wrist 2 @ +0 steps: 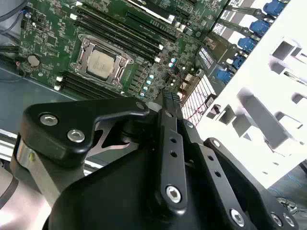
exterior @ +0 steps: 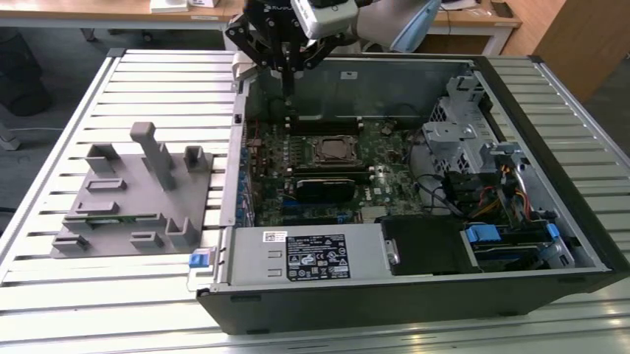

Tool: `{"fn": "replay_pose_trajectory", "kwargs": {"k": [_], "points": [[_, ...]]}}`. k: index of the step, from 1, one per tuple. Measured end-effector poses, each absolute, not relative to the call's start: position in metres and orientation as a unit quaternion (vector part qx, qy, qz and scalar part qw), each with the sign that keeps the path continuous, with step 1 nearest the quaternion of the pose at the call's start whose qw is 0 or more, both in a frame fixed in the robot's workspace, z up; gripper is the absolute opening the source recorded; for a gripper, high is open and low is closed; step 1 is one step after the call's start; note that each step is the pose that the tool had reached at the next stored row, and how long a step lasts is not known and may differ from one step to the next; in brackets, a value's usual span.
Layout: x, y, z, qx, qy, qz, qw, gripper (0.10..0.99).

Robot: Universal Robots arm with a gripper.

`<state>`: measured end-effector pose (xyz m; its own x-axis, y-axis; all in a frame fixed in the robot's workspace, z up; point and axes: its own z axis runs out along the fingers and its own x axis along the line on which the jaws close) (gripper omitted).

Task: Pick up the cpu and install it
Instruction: 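Install the second cpu locking lever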

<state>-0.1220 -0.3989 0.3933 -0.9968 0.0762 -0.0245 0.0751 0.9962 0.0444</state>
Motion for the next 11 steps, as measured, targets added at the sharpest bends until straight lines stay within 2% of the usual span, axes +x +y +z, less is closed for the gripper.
{"fn": "replay_pose_trajectory", "kwargs": {"k": [11], "points": [[-0.1201,-0.3988,0.3925,0.038,0.999,0.022,0.013,0.106]]}}
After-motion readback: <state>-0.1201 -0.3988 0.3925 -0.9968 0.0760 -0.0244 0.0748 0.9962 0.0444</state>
